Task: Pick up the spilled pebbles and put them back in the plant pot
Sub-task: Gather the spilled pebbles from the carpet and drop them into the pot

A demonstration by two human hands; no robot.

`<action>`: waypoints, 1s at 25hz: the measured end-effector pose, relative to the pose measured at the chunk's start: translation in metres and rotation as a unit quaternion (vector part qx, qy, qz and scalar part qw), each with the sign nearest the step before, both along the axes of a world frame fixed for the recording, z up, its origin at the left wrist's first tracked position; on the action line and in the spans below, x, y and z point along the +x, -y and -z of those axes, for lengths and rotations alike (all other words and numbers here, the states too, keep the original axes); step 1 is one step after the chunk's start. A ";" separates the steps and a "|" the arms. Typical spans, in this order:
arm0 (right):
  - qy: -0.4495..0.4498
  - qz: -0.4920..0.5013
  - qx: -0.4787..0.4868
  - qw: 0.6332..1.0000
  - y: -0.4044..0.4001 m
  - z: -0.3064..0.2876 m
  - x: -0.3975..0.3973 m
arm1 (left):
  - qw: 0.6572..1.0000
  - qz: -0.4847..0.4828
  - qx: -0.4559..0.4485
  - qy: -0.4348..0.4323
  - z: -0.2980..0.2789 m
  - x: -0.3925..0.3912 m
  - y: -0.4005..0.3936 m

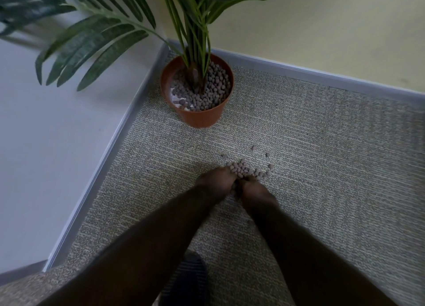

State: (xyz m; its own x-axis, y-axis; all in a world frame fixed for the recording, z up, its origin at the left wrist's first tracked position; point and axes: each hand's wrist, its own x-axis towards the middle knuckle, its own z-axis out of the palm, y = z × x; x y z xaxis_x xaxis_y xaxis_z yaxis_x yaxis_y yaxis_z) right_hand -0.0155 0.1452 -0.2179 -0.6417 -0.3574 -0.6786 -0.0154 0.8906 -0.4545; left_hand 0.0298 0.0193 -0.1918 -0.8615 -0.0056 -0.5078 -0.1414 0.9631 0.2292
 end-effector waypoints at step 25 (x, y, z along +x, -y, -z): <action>-0.228 -0.078 -0.208 0.948 0.157 -0.149 -0.099 | 0.851 -0.290 0.077 -0.432 -0.112 -0.053 0.173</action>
